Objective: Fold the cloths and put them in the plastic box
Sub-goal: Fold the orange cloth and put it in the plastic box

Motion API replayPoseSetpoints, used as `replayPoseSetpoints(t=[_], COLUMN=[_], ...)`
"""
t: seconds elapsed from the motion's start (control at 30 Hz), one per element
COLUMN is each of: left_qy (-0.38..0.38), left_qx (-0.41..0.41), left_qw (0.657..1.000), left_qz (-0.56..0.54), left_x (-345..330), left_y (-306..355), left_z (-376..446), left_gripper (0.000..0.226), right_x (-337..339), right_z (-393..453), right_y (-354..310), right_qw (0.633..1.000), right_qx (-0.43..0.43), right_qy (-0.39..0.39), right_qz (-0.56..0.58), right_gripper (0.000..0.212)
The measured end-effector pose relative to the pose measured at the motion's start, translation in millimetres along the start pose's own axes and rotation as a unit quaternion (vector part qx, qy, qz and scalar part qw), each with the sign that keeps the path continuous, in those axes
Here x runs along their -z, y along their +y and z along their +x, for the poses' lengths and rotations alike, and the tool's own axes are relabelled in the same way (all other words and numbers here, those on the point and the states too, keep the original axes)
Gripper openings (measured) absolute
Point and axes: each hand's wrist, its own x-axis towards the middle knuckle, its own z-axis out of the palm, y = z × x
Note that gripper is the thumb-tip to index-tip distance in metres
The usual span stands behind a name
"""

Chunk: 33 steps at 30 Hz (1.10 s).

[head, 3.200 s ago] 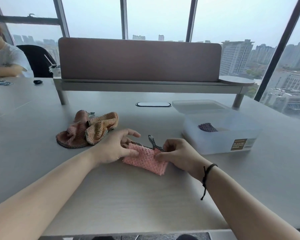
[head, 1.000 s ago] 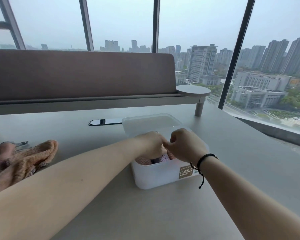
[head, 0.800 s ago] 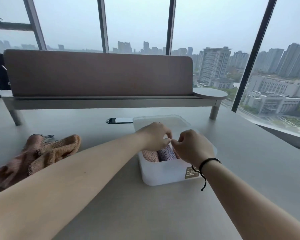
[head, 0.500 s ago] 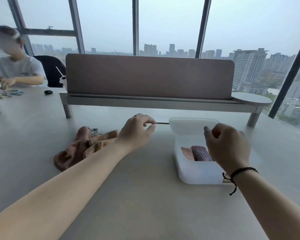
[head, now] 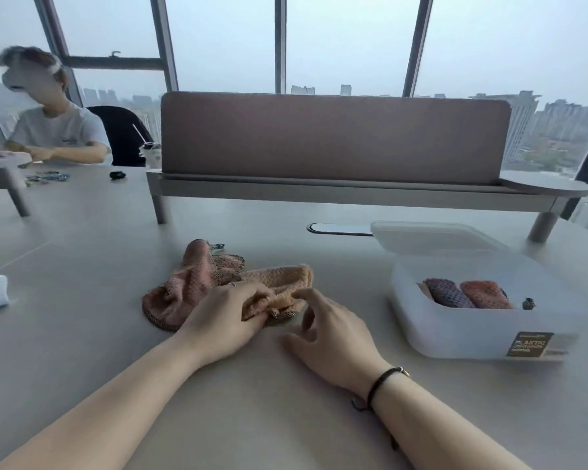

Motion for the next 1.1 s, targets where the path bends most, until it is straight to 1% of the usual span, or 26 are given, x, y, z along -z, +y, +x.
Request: replayPoseSetpoints(t=[0.1, 0.17, 0.2, 0.3, 0.4, 0.5, 0.53, 0.6, 0.7, 0.8, 0.87, 0.97, 1.03, 1.1], left_qy=[-0.002, -0.021, -0.031, -0.024, 0.023, 0.080, 0.093, 0.108, 0.110, 0.113, 0.117, 0.133, 0.146, 0.124], left_qx=[-0.016, -0.014, -0.020, -0.043, -0.078, -0.100, -0.102, -0.104, -0.094, -0.099, -0.112, -0.128, -0.135, -0.137], left_qw=[0.990, 0.976, 0.973, 0.978, 0.987, 0.988, 0.987, 0.985, 0.980, 0.980, 0.978, 0.975, 0.973, 0.974], left_qz=[-0.142, -0.217, -0.229, -0.203, -0.138, -0.084, -0.078, -0.087, -0.133, -0.134, -0.133, -0.122, -0.120, -0.131], left_x=[-12.1, -19.5, -22.4, -24.9, -24.0, -22.4, -21.7, -21.1, -16.6, -10.2, -7.2, -0.3, 7.3, 17.9], left_y=[23.2, 32.5, 32.1, 25.9, 22.6, 24.6, 26.8, 29.1, 28.6, 25.7, 25.3, 20.9, 18.8, 24.1], left_z=[-1.0, -3.4, -4.1, -2.8, 2.2, 3.8, 3.6, 3.2, 5.3, 5.9, 5.0, 8.1, 11.1, 11.4], left_gripper=[0.040, 0.044, 0.046, 0.049, 0.039, 0.020, 0.018, 0.014, 0.009, 0.016, 0.023, 0.051, 0.056, 0.054], right_x=[-3.1, -5.6, -5.8, -2.0, 1.0, 2.5, 3.1, 5.6, 10.7, 16.5, 20.5, 20.5, 18.2, 17.0], right_z=[-1.2, -0.8, 0.6, 7.2, 12.4, 10.7, 10.6, 10.9, 11.7, 10.4, 9.7, 9.6, 8.4, 7.9], right_y=[4.0, 5.2, 6.1, 10.9, 20.7, 25.0, 25.4, 25.0, 25.7, 25.3, 23.9, 26.0, 26.3, 25.2], right_qw=[1.000, 0.999, 0.998, 0.998, 0.999, 0.996, 0.995, 0.993, 0.989, 0.981, 0.977, 0.981, 0.987, 0.984], right_qx=[0.022, 0.042, 0.051, 0.055, 0.008, -0.002, -0.002, -0.007, -0.030, -0.071, -0.082, -0.083, -0.085, -0.107], right_qy=[0.005, 0.012, 0.016, 0.029, 0.052, 0.088, 0.100, 0.114, 0.135, 0.155, 0.161, 0.140, 0.110, 0.104], right_qz=[-0.019, -0.019, -0.022, -0.021, -0.012, 0.000, 0.010, 0.025, 0.049, 0.093, 0.112, 0.103, 0.082, 0.094], right_gripper=[0.064, 0.059, 0.055, 0.036, 0.019, 0.020, 0.020, 0.017, 0.021, 0.028, 0.030, 0.022, 0.017, 0.014])
